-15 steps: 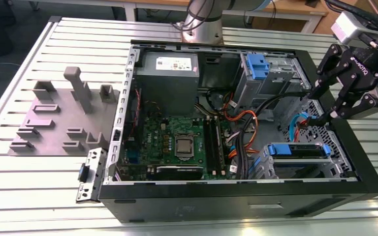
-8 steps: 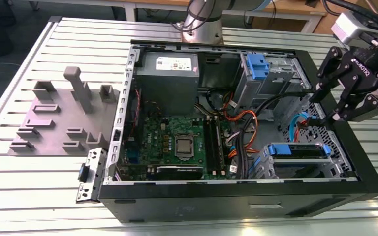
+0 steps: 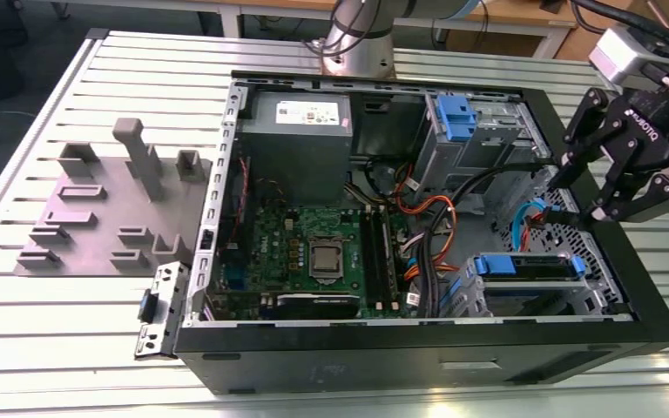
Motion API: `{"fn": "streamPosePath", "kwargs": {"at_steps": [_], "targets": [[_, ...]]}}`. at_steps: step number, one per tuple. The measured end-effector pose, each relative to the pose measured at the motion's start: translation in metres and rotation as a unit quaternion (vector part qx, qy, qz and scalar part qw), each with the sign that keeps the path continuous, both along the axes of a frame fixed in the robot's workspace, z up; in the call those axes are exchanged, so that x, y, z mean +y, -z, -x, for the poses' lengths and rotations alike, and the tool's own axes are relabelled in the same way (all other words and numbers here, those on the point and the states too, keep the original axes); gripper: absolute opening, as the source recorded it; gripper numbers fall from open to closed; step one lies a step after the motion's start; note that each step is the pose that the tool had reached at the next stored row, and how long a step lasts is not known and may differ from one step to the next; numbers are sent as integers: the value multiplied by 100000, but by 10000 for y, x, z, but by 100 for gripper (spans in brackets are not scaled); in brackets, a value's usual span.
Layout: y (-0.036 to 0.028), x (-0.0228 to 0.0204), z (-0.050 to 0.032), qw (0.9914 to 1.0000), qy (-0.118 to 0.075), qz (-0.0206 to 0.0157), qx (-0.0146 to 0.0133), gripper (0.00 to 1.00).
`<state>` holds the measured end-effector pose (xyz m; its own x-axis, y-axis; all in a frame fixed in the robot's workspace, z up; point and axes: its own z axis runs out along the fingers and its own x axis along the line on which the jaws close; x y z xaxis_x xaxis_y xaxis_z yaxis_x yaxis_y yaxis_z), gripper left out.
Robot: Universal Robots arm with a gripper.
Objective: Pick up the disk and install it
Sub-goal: 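Insert the first disk wire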
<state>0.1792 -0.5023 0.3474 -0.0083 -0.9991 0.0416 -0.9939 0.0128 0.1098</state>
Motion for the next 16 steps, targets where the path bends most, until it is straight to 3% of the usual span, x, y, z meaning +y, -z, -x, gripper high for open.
{"fn": "streamPosePath", "kwargs": {"at_steps": [4,5,6,7,11,14,15,16], "targets": [[9,-9,0,100000,3,35,-1,58],[10,-9,0,100000,2,34,-2,52],[12,-12,0,100000,2,63,1,52],[13,-15,0,100000,4,178,1,45],[16,-33,0,99998,1,621,-2,45],[19,-35,0,99998,1,670,-2,44],[20,-36,0,99998,2,668,-1,36],[21,-36,0,99998,2,684,-1,36]]}}
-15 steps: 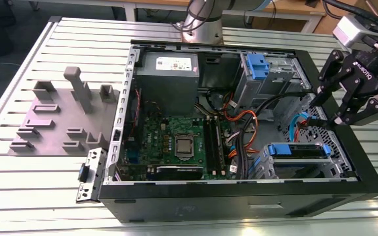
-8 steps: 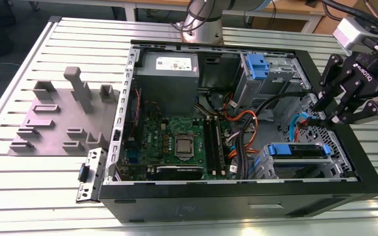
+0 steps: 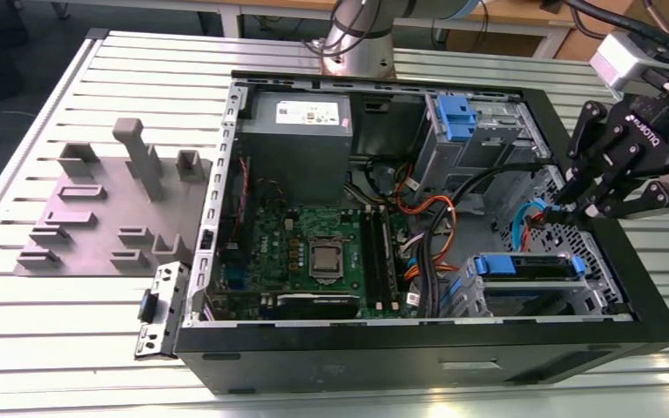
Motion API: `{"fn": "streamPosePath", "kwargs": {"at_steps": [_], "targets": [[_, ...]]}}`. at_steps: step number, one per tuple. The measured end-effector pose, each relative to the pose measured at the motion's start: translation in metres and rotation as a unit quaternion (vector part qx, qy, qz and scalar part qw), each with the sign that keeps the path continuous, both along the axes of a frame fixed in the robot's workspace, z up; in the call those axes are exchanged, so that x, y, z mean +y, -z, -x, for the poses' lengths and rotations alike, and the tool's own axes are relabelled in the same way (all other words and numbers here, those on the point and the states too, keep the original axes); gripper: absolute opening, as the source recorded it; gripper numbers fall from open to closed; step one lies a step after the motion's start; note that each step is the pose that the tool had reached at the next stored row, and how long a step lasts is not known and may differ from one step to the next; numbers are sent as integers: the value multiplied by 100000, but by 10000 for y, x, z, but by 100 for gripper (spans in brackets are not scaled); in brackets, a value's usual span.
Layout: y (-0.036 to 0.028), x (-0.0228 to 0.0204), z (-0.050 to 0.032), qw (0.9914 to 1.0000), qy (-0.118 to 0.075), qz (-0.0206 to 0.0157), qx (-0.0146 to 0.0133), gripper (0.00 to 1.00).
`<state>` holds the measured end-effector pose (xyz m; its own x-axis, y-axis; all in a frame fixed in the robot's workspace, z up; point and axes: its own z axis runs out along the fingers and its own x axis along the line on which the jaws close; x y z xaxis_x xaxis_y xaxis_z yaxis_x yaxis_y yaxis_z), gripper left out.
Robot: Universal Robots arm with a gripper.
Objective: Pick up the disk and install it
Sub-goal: 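Insert the first disk wire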
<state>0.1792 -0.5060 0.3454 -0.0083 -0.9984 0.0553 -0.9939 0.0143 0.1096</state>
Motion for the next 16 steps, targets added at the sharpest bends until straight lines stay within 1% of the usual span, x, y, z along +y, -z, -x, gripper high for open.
{"fn": "streamPosePath", "kwargs": {"at_steps": [3,4,5,6,9,16], "targets": [[2,-1,0,100000,1,161,1,35],[3,-1,0,100000,1,239,0,28],[3,-2,1,99999,2,318,0,28],[3,-2,0,99999,1,392,-1,22],[2,-4,0,99998,0,575,-1,22],[3,-4,0,99998,-1,642,2,23]]}}
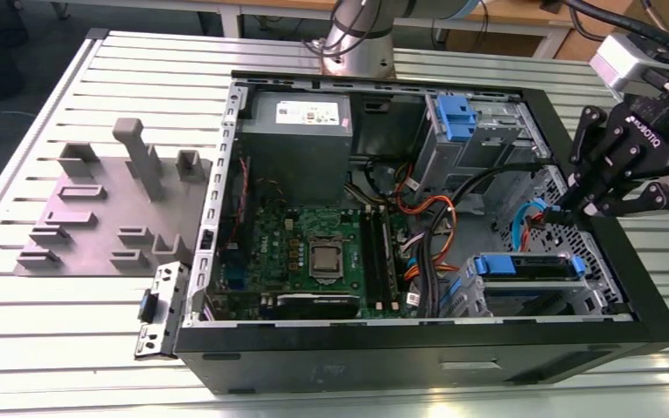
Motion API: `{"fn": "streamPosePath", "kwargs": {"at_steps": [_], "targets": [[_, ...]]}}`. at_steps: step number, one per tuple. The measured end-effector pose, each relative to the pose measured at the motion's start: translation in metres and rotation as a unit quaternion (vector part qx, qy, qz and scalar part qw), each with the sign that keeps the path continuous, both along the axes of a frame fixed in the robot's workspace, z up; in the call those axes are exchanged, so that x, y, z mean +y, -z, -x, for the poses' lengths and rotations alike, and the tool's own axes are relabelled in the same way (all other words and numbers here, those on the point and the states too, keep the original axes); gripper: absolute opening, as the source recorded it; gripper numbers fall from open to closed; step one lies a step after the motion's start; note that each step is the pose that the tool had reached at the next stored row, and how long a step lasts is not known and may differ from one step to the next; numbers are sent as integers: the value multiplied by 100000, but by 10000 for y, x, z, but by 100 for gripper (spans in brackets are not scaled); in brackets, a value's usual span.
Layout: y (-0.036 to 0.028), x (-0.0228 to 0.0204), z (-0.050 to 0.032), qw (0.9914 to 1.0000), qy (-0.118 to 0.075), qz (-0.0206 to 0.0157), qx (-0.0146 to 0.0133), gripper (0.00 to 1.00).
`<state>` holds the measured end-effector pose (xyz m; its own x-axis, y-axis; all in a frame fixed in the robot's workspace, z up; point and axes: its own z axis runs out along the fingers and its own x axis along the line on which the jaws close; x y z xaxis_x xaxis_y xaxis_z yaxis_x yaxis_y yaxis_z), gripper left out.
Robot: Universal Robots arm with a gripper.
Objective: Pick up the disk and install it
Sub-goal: 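Insert the first disk wire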
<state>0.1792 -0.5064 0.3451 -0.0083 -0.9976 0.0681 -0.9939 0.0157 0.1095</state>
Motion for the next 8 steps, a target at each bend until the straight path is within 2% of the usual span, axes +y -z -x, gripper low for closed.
{"fn": "streamPosePath", "kwargs": {"at_steps": [1,2,3,6,7,8], "targets": [[1,1,0,100000,3,120,0,23],[1,0,1,99999,7,332,-1,29],[2,0,0,99999,6,471,-6,29],[7,0,0,99999,0,540,-1,29],[13,0,0,99999,2,529,0,27],[17,0,0,99999,1,536,0,21]]}}
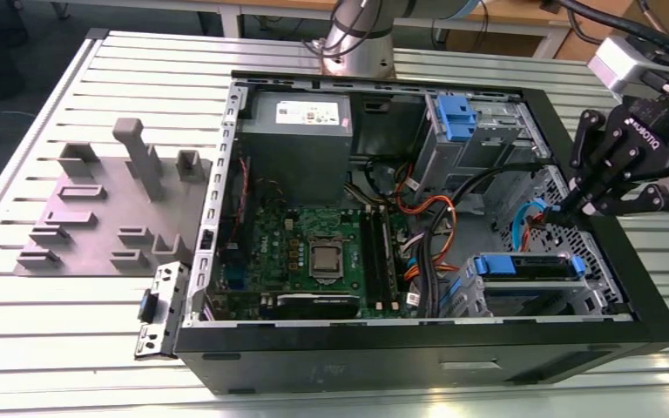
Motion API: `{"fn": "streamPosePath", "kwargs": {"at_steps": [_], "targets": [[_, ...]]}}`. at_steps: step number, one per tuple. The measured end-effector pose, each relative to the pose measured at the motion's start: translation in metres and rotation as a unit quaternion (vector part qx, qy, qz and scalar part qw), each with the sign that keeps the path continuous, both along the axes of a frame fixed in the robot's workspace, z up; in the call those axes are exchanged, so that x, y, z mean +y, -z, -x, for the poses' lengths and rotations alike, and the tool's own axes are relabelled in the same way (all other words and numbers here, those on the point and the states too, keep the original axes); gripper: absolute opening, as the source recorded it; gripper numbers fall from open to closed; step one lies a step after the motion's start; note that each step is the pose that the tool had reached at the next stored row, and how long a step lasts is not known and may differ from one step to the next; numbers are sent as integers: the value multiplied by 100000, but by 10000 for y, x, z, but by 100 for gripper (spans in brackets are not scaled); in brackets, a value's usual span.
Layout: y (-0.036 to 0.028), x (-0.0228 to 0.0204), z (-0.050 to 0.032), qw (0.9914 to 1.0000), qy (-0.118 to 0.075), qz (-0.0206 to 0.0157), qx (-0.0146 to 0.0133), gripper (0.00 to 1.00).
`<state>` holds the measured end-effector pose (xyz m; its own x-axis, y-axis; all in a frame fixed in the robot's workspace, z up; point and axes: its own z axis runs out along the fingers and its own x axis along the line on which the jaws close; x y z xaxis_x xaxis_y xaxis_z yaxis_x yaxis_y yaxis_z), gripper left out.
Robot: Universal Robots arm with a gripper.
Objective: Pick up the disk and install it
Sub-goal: 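Insert the first disk wire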
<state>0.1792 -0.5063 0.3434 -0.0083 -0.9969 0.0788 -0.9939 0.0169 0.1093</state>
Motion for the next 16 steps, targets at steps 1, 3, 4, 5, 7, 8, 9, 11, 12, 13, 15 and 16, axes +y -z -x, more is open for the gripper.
{"fn": "streamPosePath", "kwargs": {"at_steps": [1,3,4,5,7,8,9,11,12,13,15,16], "targets": [[1,0,0,100000,0,8,-1,21],[1,0,0,100000,-2,14,-3,16],[-3,-1,2,100000,-29,8,1,16],[-10,0,6,100000,-52,-2,-1,16],[-17,0,29,100000,-69,-11,-23,16],[-18,0,43,100000,-81,-2,-72,16],[-18,0,59,100000,-95,3,-257,16],[-17,-1,73,99994,-164,-5,-1071,16],[-16,-2,78,99988,-198,1,-1564,16],[-15,-3,84,99979,-223,4,-2039,16],[-14,-8,105,99968,-265,-5,-2519,16],[-15,-9,121,99966,-304,-1,-2591,16]]}}
